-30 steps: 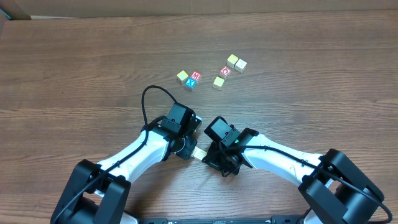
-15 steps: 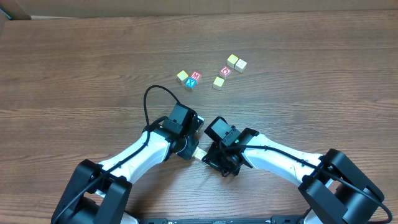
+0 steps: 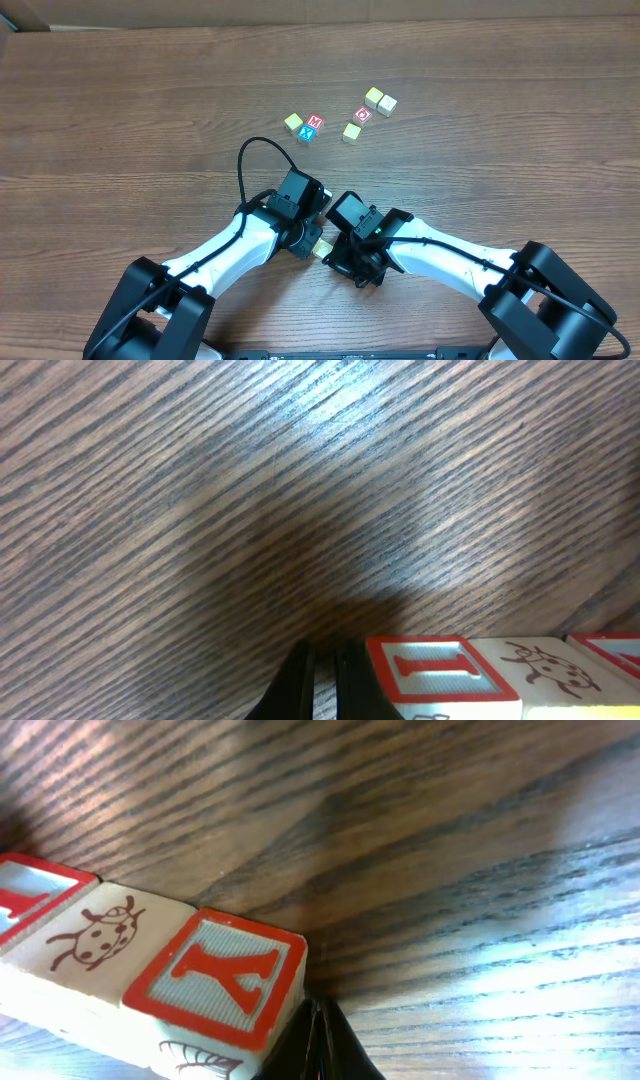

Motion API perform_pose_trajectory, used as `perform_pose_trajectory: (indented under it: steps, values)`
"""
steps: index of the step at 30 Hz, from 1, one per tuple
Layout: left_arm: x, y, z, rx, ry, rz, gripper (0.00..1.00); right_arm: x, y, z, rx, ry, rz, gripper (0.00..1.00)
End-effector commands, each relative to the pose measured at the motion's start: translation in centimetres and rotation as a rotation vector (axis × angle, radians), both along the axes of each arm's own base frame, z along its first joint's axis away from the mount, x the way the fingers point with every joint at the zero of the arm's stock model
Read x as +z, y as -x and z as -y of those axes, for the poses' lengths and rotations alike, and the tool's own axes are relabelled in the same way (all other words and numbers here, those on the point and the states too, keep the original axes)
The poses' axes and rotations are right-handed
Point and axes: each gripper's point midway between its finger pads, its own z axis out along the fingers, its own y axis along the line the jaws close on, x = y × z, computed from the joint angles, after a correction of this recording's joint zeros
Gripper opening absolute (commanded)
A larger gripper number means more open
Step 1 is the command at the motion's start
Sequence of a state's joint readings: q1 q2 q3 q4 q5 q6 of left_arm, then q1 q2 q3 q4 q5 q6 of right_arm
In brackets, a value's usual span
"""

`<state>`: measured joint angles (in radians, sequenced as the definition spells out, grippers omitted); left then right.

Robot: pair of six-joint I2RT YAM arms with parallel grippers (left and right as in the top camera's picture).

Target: Flip 5 blocks

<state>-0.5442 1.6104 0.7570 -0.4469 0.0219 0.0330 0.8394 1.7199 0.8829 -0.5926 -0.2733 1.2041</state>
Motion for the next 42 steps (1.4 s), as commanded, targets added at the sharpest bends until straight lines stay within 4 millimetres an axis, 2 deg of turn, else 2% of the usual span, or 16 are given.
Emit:
perform_pose_trajectory:
  steps: [1,16,26,42]
  values:
    - [-3.3,3.3,-0.8,-0.044,-0.053,-0.115,0.04,-0.3,0.6,-0.5,0.020,-0.007,-0.005,0.04]
    - [-3.3,3.1,-0.6,-0.067,-0.048,-0.100,0.04,-0.2,0.7,-1.0,0.033,-0.019,0.004,0.04]
    - [-3.3,3.9,0.5,-0.117,-0.052,-0.098,0.04,-0.1,0.8,-1.4,0.041,-0.030,0.011,0.04]
    - [-3.3,3.9,0.6,-0.120,-0.052,-0.098,0.04,-0.1,0.9,-1.5,0.042,-0.035,0.006,0.04]
